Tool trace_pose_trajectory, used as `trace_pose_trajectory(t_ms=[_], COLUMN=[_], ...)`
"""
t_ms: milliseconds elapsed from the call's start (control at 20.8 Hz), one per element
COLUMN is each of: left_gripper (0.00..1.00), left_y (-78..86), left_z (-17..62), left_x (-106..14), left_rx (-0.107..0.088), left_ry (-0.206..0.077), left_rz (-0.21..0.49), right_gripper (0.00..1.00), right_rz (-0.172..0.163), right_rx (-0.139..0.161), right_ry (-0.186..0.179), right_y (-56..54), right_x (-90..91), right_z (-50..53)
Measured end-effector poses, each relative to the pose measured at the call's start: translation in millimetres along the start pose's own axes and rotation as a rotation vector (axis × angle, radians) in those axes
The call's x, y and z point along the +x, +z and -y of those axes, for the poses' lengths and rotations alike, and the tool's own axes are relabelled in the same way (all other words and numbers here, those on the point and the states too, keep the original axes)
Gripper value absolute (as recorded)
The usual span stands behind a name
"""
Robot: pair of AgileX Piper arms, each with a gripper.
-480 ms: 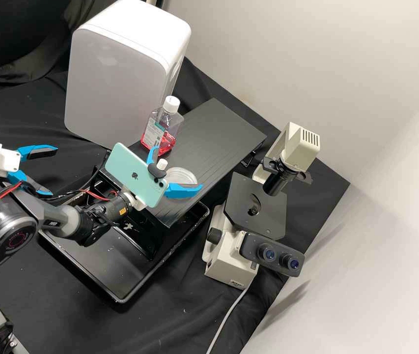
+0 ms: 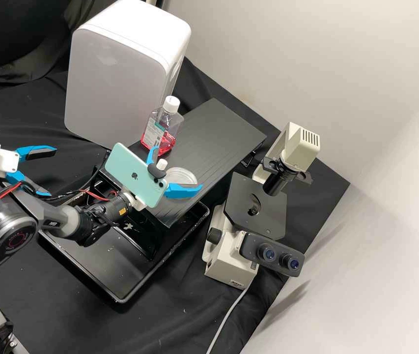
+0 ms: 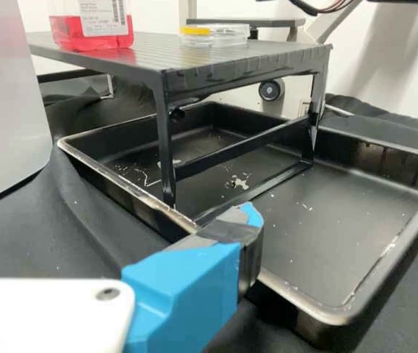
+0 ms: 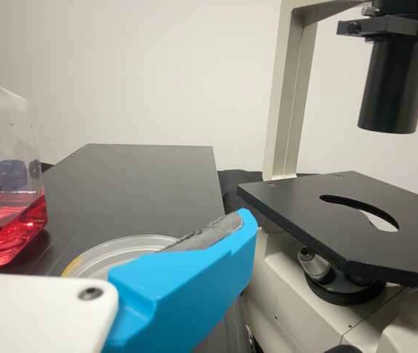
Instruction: Remove the lid from the petri dish
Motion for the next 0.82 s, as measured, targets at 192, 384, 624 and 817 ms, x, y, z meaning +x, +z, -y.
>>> trace_pose_trajectory(t_ms=[192, 384, 624, 817], left_gripper=[1.00, 1.00, 1.00, 1.00], left_y=[0.5, 2.1, 2.1, 2.1], left_z=[0.1, 0.6, 0.6, 0.6], left_x=[0.0, 0.0, 0.0, 0.0], left_rx=[0.000, 0.000, 0.000, 0.000], left_ry=[-0.001, -0.001, -0.001, -0.001], left_rz=[0.002, 0.004, 0.004, 0.004], right_gripper=[1.00, 1.00, 1.00, 1.00], right_rz=[0.021, 0.038, 0.055, 0.069], right_rx=[0.002, 0.012, 0.031, 0.033], right_ry=[-0.015, -0.001, 0.036, 0.030], right_y=[7.7, 18.4, 27.8, 34.0], right_x=[-13.2, -26.2, -30.5, -29.9], right_z=[5.1, 2.3, -4.2, -2.7])
